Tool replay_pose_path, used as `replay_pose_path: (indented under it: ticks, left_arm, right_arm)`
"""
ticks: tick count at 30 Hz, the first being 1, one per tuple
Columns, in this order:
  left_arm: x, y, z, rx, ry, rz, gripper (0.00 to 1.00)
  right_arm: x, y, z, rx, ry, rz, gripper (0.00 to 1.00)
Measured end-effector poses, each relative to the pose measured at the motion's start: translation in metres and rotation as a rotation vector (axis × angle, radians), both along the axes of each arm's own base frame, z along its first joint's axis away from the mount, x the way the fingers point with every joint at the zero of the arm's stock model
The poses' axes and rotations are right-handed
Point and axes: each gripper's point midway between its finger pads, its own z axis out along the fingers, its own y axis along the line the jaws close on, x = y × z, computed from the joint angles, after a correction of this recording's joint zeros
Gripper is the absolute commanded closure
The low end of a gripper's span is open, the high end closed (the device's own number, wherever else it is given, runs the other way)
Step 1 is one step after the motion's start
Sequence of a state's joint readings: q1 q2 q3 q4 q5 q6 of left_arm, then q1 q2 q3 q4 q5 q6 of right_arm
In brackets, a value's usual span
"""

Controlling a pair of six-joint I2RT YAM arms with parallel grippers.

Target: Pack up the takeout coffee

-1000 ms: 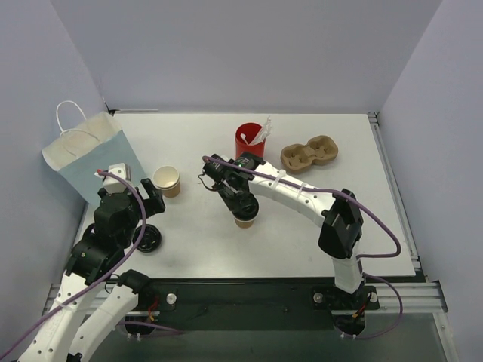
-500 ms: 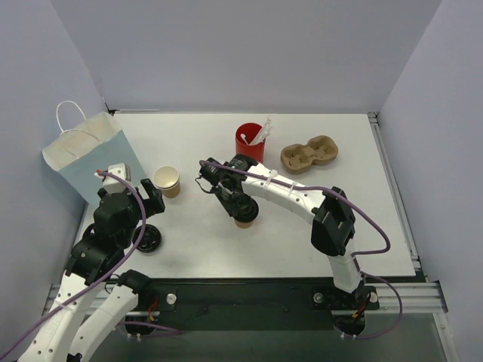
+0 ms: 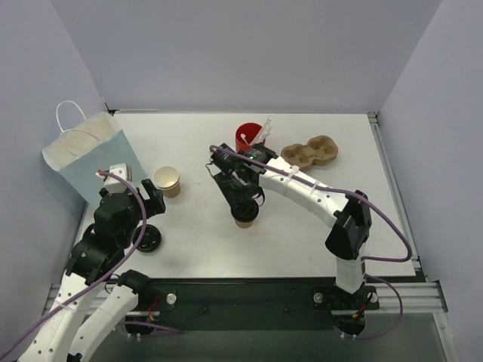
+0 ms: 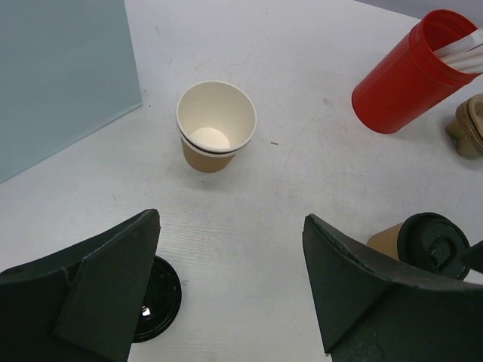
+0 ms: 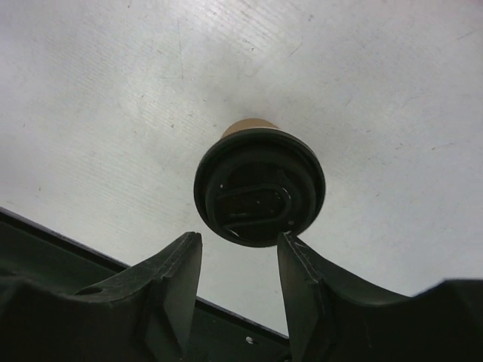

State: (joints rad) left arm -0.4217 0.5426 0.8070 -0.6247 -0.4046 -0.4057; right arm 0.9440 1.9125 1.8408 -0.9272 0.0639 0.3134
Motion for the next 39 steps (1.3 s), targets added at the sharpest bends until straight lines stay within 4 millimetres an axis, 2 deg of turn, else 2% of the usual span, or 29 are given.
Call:
replay_pose_path:
  ticks: [5,8,11,15,20,28,32,35,39]
  left_arm:
    - [0.001,-0.019,-0.011,-0.018,0.043,-0.092,0.19]
    - [0.003,-0.047,-0.025,-0.050,0.117,-0.218,0.24]
    - [0.007,-0.080,-0.045,-0.098,0.207,-0.358,0.28]
    - [0.006,-0.119,-0.078,-0.160,0.332,-0.496,0.30]
    - [0.001,-0.148,-0.106,-0.206,0.424,-0.583,0.32]
    - [0.010,-0.166,-0.116,-0.250,0.422,-0.607,0.34]
    - [0.011,-0.171,-0.121,-0.264,0.428,-0.608,0.34]
    - [0.011,-0.174,-0.123,-0.271,0.429,-0.609,0.35]
    - [0.013,-0.176,-0.128,-0.285,0.434,-0.602,0.36]
  right_arm:
    - [0.009,-0.029,0.017,0.074,-0.017,-0.066,0.44]
    - [0.011,-0.045,0.010,0.107,0.009,-0.101,0.43]
    - [0.012,-0.060,-0.009,0.123,0.059,-0.135,0.43]
    - [0.012,-0.065,-0.030,0.157,0.119,-0.147,0.43]
    - [0.016,-0.058,-0.035,0.230,0.143,-0.119,0.44]
    - [0.019,-0.047,-0.035,0.309,0.160,-0.076,0.45]
    - [0.020,-0.048,-0.042,0.312,0.167,-0.074,0.55]
    - [0.019,-0.052,-0.052,0.313,0.178,-0.079,0.58]
    - [0.018,-0.046,-0.058,0.359,0.191,-0.070,0.61]
